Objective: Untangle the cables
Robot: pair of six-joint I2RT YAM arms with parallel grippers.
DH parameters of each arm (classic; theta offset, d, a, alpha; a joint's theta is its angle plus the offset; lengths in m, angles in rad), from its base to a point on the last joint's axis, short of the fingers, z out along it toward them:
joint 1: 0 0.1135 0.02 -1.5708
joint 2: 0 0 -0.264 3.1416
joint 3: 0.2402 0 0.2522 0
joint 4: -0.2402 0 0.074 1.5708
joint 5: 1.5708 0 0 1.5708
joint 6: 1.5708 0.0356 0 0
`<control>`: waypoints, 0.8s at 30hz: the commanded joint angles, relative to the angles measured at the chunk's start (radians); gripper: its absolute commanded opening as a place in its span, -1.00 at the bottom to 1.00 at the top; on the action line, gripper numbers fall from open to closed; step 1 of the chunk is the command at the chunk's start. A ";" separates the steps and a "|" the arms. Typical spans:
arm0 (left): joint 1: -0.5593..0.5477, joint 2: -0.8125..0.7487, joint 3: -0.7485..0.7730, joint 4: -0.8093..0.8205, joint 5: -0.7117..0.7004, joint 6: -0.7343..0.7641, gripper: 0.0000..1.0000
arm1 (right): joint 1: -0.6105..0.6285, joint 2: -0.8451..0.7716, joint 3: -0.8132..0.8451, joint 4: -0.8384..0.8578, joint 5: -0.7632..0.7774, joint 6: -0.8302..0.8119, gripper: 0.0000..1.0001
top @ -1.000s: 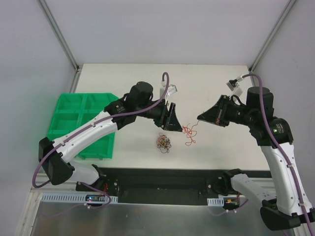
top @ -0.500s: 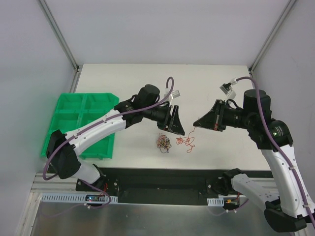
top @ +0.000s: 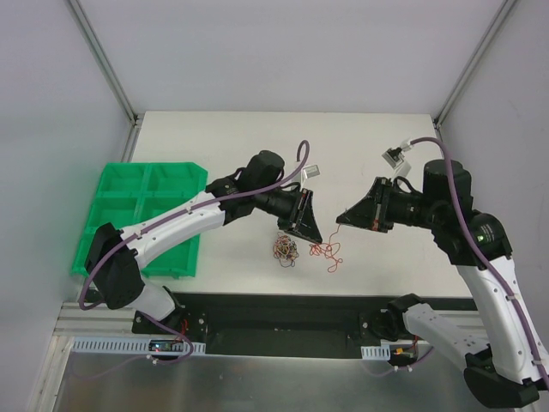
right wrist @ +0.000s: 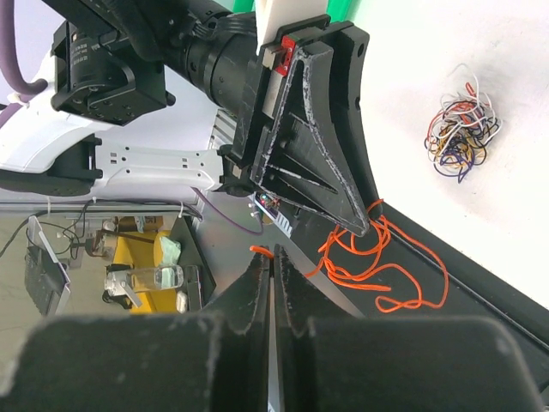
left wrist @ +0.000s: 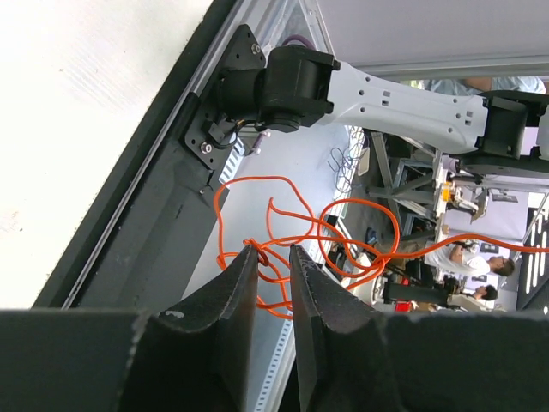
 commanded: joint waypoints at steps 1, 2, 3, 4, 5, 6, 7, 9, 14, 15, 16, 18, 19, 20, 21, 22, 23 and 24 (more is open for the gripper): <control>-0.010 0.000 0.023 0.039 0.039 -0.011 -0.57 | 0.012 -0.024 -0.009 0.017 0.011 -0.003 -0.99; -0.013 0.004 0.023 0.040 0.043 -0.014 -0.59 | 0.013 -0.025 -0.008 0.016 0.011 -0.005 -0.99; -0.018 0.010 0.027 0.043 0.049 -0.014 -0.60 | 0.015 -0.024 -0.006 0.016 0.013 -0.003 -0.99; -0.021 0.013 0.029 0.046 0.049 -0.013 -0.63 | 0.015 -0.025 -0.008 0.016 0.013 -0.002 -0.99; -0.022 0.015 0.030 0.049 0.046 -0.011 -0.72 | 0.018 -0.025 -0.006 0.016 0.014 -0.005 -0.99; -0.024 0.012 0.033 0.051 0.039 -0.008 -0.94 | 0.017 -0.027 -0.008 0.016 0.016 -0.006 -0.99; -0.022 0.004 0.035 0.051 0.024 0.004 -1.00 | 0.020 -0.024 -0.011 0.014 0.016 -0.008 -0.99; -0.015 -0.046 0.030 0.013 -0.099 0.039 -1.00 | 0.020 -0.027 -0.005 -0.031 0.080 -0.032 -0.99; -0.007 -0.383 -0.121 -0.132 -0.974 0.040 -1.00 | 0.018 0.004 0.057 -0.453 0.776 -0.011 -0.99; -0.007 -0.458 -0.158 -0.144 -1.100 0.036 -1.00 | 0.018 -0.001 0.041 -0.492 0.851 0.003 -0.99; -0.004 -0.512 -0.181 -0.156 -1.189 0.039 -1.00 | 0.014 -0.007 0.026 -0.512 0.899 0.026 -0.99; 0.002 -0.592 -0.201 -0.181 -1.271 0.081 -1.00 | 0.009 -0.025 -0.008 -0.524 0.948 0.057 -0.99; 0.004 -0.612 -0.198 -0.207 -1.288 0.088 -1.00 | 0.004 -0.032 -0.028 -0.512 0.942 0.060 -0.99; 0.007 -0.626 -0.197 -0.225 -1.296 0.095 -1.00 | 0.004 -0.035 -0.038 -0.504 0.938 0.066 -0.99; 0.005 -0.637 -0.195 -0.242 -1.294 0.095 -1.00 | 0.004 -0.036 -0.051 -0.491 0.932 0.070 -0.99; 0.005 -0.643 -0.195 -0.254 -1.291 0.089 -1.00 | 0.003 -0.035 -0.061 -0.481 0.926 0.077 -0.99; 0.005 -0.654 -0.200 -0.264 -1.287 0.082 -1.00 | 0.001 -0.033 -0.069 -0.477 0.927 0.081 -0.99; 0.005 -0.658 -0.206 -0.271 -1.285 0.072 -1.00 | 0.001 -0.033 -0.080 -0.472 0.938 0.086 -0.99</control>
